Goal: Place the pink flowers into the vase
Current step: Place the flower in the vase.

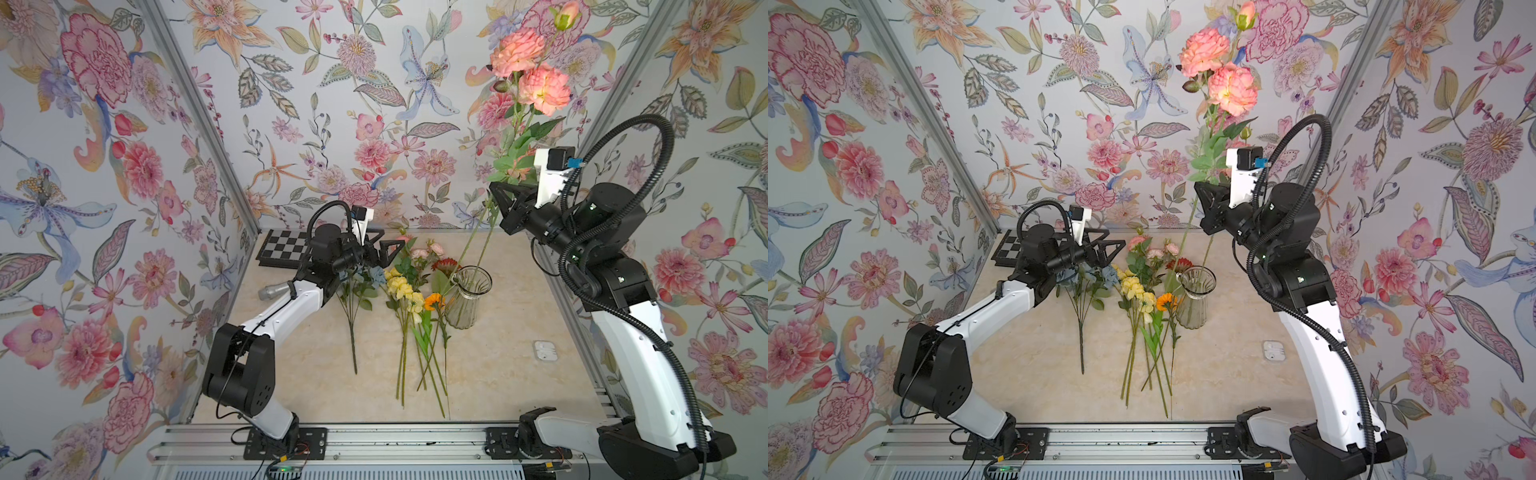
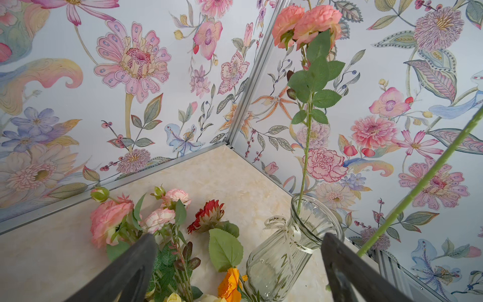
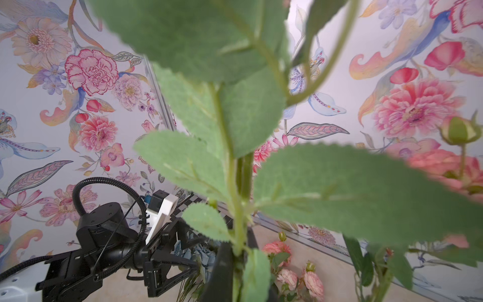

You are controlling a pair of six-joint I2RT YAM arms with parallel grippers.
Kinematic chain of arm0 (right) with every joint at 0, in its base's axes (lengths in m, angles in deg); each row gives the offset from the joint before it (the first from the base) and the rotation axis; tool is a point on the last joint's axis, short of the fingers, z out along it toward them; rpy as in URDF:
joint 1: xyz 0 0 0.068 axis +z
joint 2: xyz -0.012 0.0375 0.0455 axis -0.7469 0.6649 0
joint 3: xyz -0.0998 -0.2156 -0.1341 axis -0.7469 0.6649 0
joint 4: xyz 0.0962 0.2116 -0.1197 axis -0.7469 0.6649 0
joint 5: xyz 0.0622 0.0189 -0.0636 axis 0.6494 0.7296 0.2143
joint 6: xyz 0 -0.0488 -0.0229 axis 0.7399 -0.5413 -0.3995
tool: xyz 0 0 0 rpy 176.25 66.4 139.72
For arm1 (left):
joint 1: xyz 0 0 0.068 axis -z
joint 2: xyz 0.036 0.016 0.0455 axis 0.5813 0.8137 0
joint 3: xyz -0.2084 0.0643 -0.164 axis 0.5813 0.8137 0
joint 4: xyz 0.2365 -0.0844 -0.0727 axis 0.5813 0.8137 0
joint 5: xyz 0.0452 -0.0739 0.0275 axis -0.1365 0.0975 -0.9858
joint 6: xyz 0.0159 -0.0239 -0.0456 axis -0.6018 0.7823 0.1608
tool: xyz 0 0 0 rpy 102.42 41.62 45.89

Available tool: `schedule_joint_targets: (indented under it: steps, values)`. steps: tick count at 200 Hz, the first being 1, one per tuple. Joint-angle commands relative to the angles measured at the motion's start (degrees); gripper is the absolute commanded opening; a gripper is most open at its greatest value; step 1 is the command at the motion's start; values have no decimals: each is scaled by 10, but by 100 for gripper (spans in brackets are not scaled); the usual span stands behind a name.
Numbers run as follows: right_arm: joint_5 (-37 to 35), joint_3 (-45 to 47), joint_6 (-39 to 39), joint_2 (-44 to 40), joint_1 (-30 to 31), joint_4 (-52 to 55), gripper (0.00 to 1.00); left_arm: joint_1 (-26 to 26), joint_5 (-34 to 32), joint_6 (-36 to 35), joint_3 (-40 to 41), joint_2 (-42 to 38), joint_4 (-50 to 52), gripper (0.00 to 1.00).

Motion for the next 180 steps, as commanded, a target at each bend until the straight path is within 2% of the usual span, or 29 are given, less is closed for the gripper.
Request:
schedule_joint_targets:
  steps: [1, 59, 98, 147, 180]
  values:
    - [-56, 10, -40, -33, -12, -3, 0, -2, -17, -21, -18, 13, 16, 99]
    - [-109, -1, -71, -68, -40, 10, 0, -1, -59, -33, -2, 14, 31, 99]
    - [-111, 18, -64, -75, -52, 7, 0, -1, -73, -34, 17, 8, 30, 99]
    - [-104, 184, 11, -105, -54, -93, 0, 0, -85, -35, 32, 4, 30, 99]
    - [-101, 259, 42, -118, -54, -112, 0, 0, -92, -44, 34, 3, 40, 99]
